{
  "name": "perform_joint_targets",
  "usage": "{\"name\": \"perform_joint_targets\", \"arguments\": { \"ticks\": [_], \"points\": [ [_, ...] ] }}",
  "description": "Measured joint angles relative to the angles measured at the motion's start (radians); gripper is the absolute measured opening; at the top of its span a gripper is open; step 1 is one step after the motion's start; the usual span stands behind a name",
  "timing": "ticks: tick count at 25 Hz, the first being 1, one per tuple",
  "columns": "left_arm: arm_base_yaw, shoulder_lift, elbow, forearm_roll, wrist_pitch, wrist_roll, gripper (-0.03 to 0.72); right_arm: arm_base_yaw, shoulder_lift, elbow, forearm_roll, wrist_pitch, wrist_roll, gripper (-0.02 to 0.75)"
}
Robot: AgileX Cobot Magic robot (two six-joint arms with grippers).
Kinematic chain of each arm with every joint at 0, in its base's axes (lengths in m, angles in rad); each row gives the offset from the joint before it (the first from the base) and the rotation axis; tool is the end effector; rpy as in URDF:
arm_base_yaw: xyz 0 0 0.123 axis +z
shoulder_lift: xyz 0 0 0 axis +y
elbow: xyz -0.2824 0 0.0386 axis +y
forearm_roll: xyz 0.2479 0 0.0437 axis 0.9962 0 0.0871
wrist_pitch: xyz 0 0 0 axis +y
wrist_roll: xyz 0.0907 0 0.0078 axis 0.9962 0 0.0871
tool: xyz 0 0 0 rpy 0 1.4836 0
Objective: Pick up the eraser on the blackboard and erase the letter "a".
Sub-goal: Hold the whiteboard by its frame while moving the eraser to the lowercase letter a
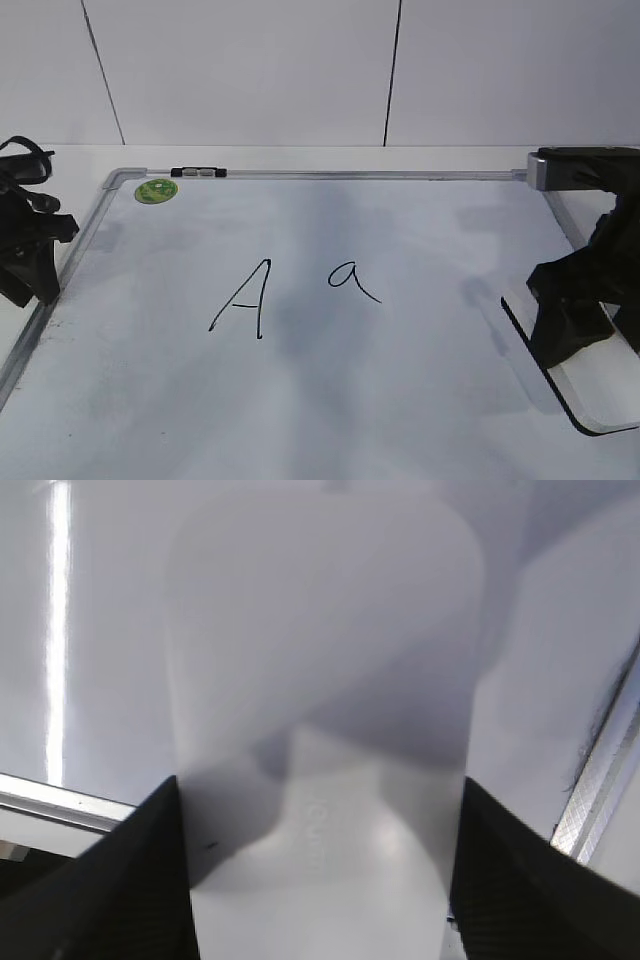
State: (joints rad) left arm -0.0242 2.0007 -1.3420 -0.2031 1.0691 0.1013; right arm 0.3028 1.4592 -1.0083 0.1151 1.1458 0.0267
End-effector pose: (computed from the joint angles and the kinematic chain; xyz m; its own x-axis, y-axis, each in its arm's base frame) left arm 0.3695 -0.0251 0.1570 -0.9978 0.0267 0.0605 0.0156 0.9841 -0.1767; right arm 0.2403 0.0851 0.2489 -0.9724 -0.2264 -0.0558 -0.2313 0.9668 0.1089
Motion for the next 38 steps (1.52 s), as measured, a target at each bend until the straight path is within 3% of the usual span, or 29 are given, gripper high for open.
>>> {"name": "perform_joint_targets", "arguments": {
  "ticks": [18,20,25,33,38],
  "points": [
    [0.0,0.028,-0.015,-0.01,-0.036,-0.013,0.234,0.0,0.0,0.0,0.002,-0.004,0.0,0.552],
    [0.0,0.029,-0.015,-0.012,-0.036,-0.013,0.206,0.0,0.0,0.0,0.002,-0.004,0.0,0.552],
    [0.0,0.029,-0.015,-0.021,-0.032,-0.015,0.025,0.0,0.0,0.0,0.002,-0.004,0.0,0.552],
    [0.0,0.029,-0.015,-0.021,-0.029,-0.019,0.016,0.0,0.0,0.0,-0.002,-0.005,0.002,0.552],
    [0.0,0.029,-0.015,-0.021,-0.029,-0.019,0.016,0.0,0.031,-0.018,-0.075,0.02,0.035,0.552]
  ]
}}
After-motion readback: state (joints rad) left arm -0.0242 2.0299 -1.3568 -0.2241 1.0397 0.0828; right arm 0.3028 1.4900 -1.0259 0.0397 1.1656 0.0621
